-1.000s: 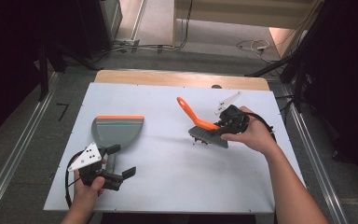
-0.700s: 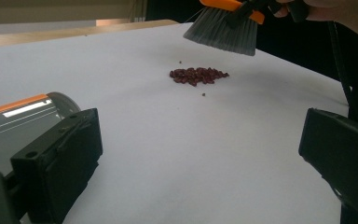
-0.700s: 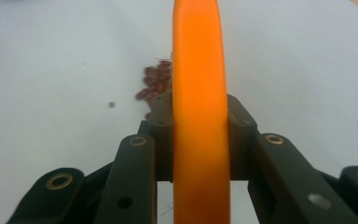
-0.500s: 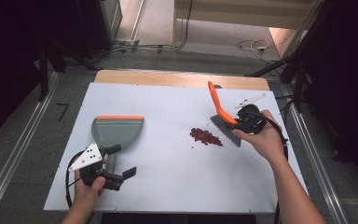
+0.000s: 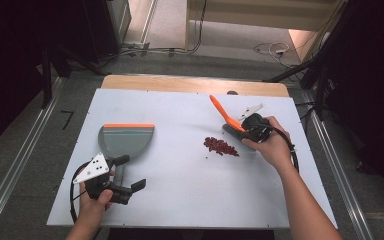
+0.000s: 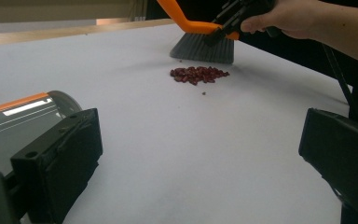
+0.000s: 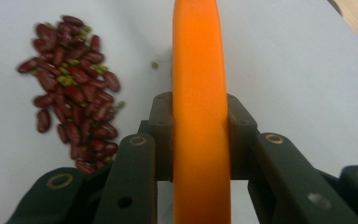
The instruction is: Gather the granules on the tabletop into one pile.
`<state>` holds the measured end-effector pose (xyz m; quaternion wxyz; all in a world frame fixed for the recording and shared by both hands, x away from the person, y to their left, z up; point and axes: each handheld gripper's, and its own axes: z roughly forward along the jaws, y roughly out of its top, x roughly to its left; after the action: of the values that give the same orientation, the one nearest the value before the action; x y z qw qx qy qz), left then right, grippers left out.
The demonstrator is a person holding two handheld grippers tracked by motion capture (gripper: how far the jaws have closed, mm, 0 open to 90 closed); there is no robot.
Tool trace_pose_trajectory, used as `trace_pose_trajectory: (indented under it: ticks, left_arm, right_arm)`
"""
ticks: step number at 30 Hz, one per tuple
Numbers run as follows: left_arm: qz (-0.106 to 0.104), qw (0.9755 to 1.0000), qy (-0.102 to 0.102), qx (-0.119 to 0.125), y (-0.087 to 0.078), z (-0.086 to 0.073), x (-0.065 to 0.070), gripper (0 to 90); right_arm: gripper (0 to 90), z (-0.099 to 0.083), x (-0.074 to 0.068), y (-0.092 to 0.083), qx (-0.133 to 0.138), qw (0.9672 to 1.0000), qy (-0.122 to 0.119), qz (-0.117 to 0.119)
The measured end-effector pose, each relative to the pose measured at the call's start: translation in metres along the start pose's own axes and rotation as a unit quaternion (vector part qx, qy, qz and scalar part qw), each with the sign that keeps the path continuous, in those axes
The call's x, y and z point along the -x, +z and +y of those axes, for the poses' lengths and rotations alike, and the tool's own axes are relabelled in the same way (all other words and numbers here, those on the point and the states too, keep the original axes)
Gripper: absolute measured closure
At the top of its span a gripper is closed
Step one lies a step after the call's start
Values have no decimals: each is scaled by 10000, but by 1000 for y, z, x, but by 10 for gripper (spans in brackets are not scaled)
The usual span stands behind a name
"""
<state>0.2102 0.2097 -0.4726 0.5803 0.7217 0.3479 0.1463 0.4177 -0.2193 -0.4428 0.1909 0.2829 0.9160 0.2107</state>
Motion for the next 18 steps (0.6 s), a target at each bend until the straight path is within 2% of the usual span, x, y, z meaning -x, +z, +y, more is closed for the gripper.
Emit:
trace_pose_trajectory:
  ticks: [5,8,12,18]
  left_arm:
    - [-4,10000,18,1,1,1,1,5]
    - [-18,10000,31,-7,2,1,2,5]
    - [-26,10000,47,-26,3,1,3,5]
    - [-13,10000,31,-35,3,1,2,5]
  right_arm:
    - [685,-1,-8,-1,-32,9998,-194,90]
    - [685,-1,-13,-2,-55,9999,-105,82]
    - [684,-1,-18,-2,-46,9997,-217,47]
    - [684,-3,-23,-4,3,9998,-140,110]
